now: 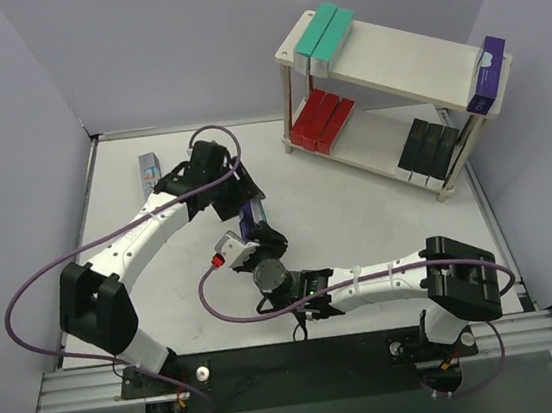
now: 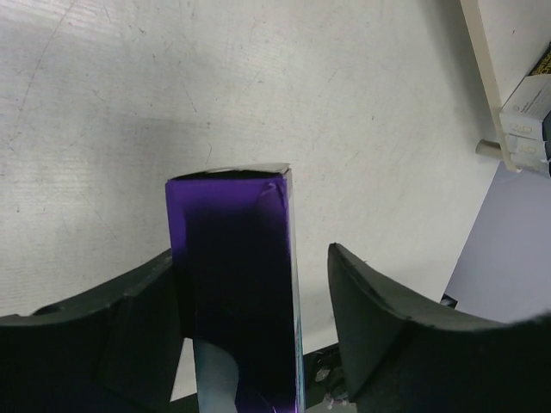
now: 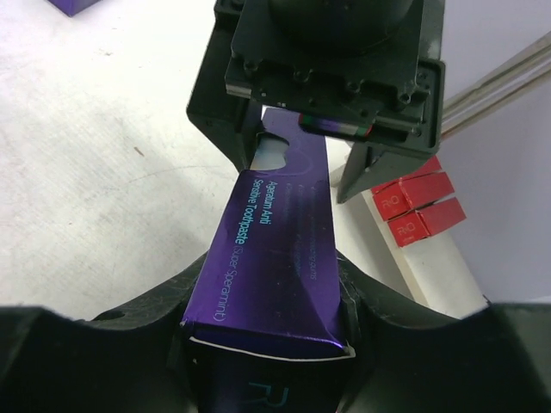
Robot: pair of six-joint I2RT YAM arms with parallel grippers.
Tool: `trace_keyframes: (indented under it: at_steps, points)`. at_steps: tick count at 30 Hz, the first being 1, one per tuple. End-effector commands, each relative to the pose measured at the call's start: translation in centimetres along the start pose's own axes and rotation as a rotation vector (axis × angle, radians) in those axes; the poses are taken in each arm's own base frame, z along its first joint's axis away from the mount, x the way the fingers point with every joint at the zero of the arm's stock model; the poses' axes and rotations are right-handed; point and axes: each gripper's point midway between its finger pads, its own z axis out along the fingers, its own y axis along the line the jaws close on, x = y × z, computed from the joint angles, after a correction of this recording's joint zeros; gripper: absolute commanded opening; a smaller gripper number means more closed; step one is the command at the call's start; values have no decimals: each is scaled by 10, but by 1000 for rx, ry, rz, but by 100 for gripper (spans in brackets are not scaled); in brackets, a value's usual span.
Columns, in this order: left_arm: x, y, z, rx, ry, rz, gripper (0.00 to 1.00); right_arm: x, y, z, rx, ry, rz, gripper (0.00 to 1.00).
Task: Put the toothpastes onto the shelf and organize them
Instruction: Pick up the toothpaste from the center of the board, then place the toothpaste on the shelf.
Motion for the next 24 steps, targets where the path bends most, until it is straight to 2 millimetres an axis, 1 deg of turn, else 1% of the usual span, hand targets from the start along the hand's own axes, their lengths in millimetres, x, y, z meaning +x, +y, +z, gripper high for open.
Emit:
trace_keyframes:
  at_steps: [1,2,4,5,6,7,8,9,10,11,12,13,14,15,16,17,18,19,20,21,22,23,24]
  points:
    - [-48,-32,-36,137,-144,15,75,-37,-22,-11,-19,-70,181,17]
    - [-65,-31,-44,145,-184,1,78,-37,-29,-13,-14,-64,208,17]
    - [-84,-28,-55,152,-232,-3,80,-35,-38,-14,-10,-57,231,17]
    - [-95,-27,-65,159,-264,-12,80,-34,-50,-15,-4,-47,243,17]
    - [-119,-18,-78,155,-321,-28,81,-34,-54,-16,-8,-44,277,17]
    - [-129,-14,-86,152,-353,-32,81,-30,-59,-17,-12,-29,274,17]
    - [-141,-9,-100,146,-403,-33,81,-33,-74,-18,-3,-38,307,17]
    - [-161,3,-116,122,-465,-28,82,-34,-80,-19,-4,-39,333,17]
    - [-169,10,-125,101,-499,-20,82,-29,-85,-20,-10,-21,326,17]
    - [-178,16,-139,86,-542,-12,82,-35,-103,-23,8,-34,359,17]
    - [-190,31,-151,26,-595,13,82,-36,-111,-24,11,-35,374,17]
    - [-194,39,-157,-7,-622,31,82,-33,-118,-25,14,-20,367,17]
    - [-199,48,-170,-56,-675,47,82,-42,-138,-29,34,-38,402,17]
    - [-200,56,-175,-104,-692,107,82,-40,-153,-27,55,-30,417,17]
    - [-197,65,-174,-141,-694,130,82,-37,-161,-28,60,-7,420,17]
    - [-197,71,-184,-170,-728,147,82,-38,-177,-30,80,-11,442,17]
    - [-195,77,-184,-196,-731,185,82,-43,-200,-29,120,-15,467,17]
    - [-187,90,-175,-227,-710,194,82,-40,-209,-31,129,0,461,17]
    - [-182,95,-178,-237,-720,201,82,-41,-221,-32,146,3,465,17]
    - [-179,99,-176,-245,-717,218,83,-55,-243,-36,173,-19,493,17]
    - [-174,104,-172,-249,-709,222,83,-47,-255,-37,199,19,476,17]
    - [-162,117,-162,-271,-680,227,83,-50,-268,-39,227,27,472,17]
    - [-158,121,-158,-271,-678,234,83,-51,-279,-41,255,33,471,17]
